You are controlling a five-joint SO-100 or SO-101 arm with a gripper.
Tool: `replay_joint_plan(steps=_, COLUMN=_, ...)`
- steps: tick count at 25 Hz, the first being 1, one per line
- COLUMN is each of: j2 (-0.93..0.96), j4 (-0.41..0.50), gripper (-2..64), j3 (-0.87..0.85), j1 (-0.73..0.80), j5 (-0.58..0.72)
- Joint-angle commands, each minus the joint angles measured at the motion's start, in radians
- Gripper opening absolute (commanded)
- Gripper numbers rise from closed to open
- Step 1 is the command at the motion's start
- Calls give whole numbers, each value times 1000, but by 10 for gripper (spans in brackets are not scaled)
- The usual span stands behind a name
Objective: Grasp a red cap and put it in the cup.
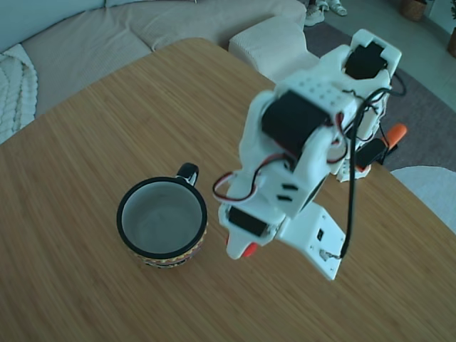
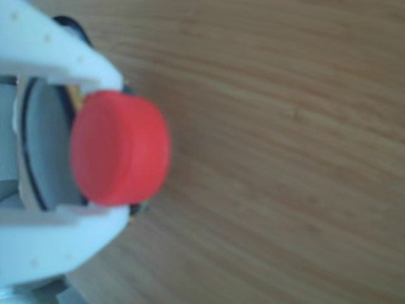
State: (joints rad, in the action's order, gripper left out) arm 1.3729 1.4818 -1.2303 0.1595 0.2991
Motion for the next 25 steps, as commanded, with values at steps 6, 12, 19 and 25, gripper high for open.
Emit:
replay_joint_plan(steps=6, j2=181, j4=58, gripper=132, j3=239, j1=-104, j5=0)
replay_joint_plan(steps=12, j2=153, j4=54, gripper=133, j3=336, j1=-206, j5=9)
replay_joint_plan(steps=19, j2=-25, j4=49, gripper=133, j3=440, j1=-213, j5=17)
replay_joint_plan(steps=25, j2=-147, j4=41, gripper=133, j3=549, j1=-213, j5=15)
